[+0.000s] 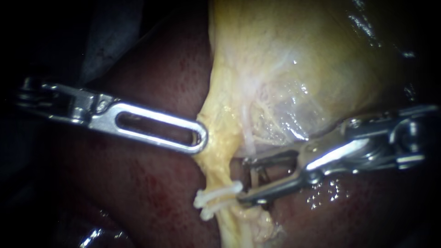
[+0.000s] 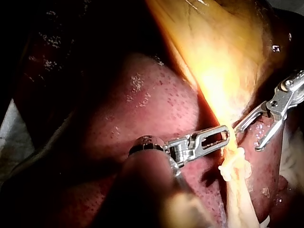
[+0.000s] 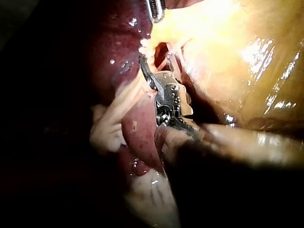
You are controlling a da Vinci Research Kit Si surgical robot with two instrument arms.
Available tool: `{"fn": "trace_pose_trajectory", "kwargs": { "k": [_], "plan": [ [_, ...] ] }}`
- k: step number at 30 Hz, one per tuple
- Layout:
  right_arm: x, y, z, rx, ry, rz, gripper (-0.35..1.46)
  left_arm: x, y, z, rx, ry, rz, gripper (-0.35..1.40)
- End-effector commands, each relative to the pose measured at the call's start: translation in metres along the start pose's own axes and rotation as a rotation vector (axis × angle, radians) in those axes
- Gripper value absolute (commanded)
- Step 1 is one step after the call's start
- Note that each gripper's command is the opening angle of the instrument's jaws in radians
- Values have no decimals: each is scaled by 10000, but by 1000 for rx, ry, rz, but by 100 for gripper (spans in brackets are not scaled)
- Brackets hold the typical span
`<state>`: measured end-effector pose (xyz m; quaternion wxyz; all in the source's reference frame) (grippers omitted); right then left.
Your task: Going back second clip left tube
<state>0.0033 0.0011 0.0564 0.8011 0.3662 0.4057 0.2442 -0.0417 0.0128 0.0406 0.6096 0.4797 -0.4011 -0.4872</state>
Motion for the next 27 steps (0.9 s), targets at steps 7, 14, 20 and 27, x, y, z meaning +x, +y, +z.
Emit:
{"fn": "trace_pose_trajectory", "kwargs": {
  "k": [7, 14, 20, 27],
  "plan": [
    [3, 5, -55, -27, 37, -10, 49, -1, 1, 2, 0, -1, 1, -35],
    [6, 7, -91, -57, 54, -25, 52, -1, 2, 5, -2, -3, 1, -35],
    [5, 7, -101, -69, 63, -24, 55, -1, 2, 5, -2, -3, 1, -35],
    [5, 6, -101, -69, 63, -24, 58, -3, 2, 7, -3, -4, 1, -35]
  ]
}}
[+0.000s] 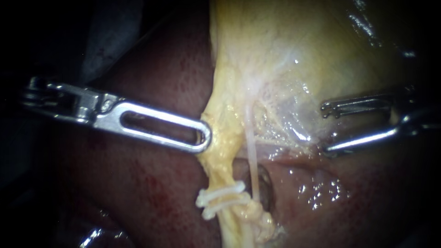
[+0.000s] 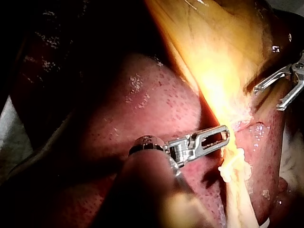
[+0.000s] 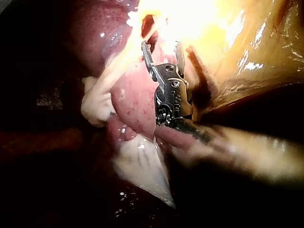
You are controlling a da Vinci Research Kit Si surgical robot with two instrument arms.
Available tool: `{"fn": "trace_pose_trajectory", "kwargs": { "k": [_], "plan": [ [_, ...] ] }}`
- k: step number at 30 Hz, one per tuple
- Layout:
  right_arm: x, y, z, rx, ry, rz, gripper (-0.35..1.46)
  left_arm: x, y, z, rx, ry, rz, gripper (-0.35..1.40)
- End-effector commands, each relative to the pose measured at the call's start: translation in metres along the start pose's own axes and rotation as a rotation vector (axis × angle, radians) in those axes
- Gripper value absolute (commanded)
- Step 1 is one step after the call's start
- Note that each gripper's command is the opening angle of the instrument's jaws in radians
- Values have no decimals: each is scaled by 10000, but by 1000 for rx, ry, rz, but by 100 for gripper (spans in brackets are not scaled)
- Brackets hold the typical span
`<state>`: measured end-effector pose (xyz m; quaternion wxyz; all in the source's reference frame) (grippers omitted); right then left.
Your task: Going back second clip left tube
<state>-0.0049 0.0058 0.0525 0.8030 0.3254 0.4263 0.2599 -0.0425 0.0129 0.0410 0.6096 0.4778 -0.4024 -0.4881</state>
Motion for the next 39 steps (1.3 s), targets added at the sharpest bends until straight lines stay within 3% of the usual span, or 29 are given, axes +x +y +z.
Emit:
{"fn": "trace_pose_trajectory", "kwargs": {
  "k": [1, 12, 20, 29, 39],
  "plan": [
    [-1, -1, 1, 1, 0, 0, 58, 0, 1, 0, -1, 0, -1, -35],
    [-2, -4, 1, 0, 0, 0, 60, -1, 13, 12, -10, -8, 5, -35],
    [-3, -5, -1, 1, 0, 0, 60, -1, 28, 37, -14, -2, 10, -35],
    [-3, -5, -2, 0, 0, 0, 60, 11, 46, 65, -17, 11, 24, -35],
    [-4, -5, -2, 0, 0, 0, 60, 11, 47, 66, -17, 12, 25, -35]
  ]
}}
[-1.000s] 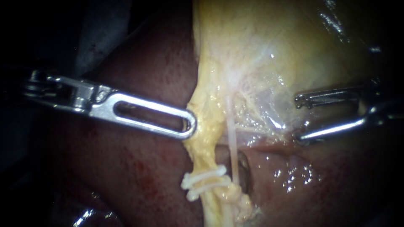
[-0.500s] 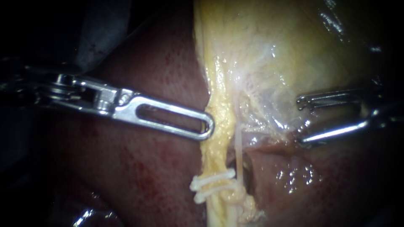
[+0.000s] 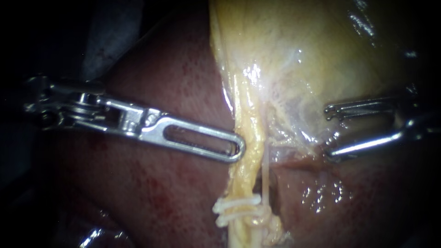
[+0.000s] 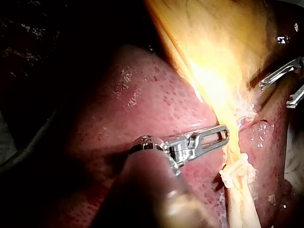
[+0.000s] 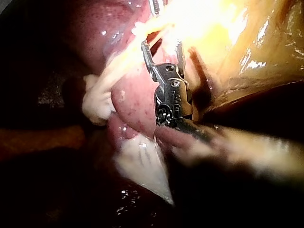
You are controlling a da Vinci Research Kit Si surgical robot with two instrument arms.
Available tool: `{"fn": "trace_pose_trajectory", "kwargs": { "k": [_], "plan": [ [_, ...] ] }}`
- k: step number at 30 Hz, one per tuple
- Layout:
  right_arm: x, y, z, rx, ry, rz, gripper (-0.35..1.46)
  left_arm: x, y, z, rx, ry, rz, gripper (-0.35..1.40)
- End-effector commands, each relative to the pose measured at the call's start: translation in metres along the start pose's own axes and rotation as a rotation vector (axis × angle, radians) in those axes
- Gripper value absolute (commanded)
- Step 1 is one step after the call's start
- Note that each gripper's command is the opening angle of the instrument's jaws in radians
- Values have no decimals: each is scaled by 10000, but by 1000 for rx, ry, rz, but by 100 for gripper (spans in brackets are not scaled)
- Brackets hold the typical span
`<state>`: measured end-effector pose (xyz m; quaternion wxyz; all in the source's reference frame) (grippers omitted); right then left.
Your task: Going back second clip left tube
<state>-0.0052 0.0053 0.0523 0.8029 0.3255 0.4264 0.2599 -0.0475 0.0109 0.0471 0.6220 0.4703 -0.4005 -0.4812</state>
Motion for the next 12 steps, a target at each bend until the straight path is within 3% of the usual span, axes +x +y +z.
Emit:
{"fn": "trace_pose_trajectory", "kwargs": {
  "k": [1, 12],
  "plan": [
    [0, 0, 0, 0, 0, 0, 60, 0, 0, -1, 0, 0, 0, -35],
    [-1, 0, 0, 0, 0, 0, 60, -1, 0, -1, 2, 3, 0, -35]
  ]
}}
